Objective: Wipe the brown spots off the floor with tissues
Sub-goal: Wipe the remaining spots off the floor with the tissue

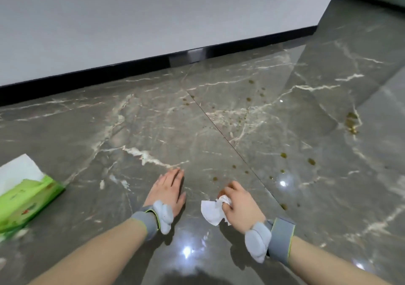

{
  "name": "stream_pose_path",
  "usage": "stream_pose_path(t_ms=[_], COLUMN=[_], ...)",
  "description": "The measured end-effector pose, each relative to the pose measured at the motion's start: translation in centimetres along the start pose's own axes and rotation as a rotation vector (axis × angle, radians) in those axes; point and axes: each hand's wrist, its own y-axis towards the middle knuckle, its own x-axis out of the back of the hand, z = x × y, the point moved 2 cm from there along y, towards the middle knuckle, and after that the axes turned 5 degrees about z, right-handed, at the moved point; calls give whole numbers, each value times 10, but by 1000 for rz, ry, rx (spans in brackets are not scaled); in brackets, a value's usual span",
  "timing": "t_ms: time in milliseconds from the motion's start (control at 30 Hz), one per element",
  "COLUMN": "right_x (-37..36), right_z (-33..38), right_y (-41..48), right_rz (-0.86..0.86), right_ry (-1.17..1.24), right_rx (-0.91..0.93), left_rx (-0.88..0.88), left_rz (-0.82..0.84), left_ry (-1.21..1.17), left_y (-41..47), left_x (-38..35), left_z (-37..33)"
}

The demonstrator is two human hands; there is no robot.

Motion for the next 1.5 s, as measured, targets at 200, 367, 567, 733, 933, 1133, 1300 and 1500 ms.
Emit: stream_pose_path(t_ms=[200,367,567,733,933,1133,1300,1500], right_x=[-50,-75,-66,-42,-3,-40,-45,9], right_z=[-24,-28,-41,-58,-86,-33,-38,-95], right_y=[-15,-16,9,57,105,68,60,97], right_rz=[20,67,153,-6,-166,6,123,-180], right_ry=[-35,-82,-318,-453,-317,-326,-474,-309], right_rx=[232,459,764,526,-2,313,542,-155], left_rx=[95,71,77,69,73,70,74,76], left_rz=[-66,-85,-184,-214,-220,-231,-234,-241], left_ry=[-44,27,54,43,53,46,65,82], left_y=[28,28,31,31,29,31,29,30], left_x=[-33,-45,-51,-51,-49,-49,-50,-49], left_z=[-11,0,2,1,0,0,0,-2])
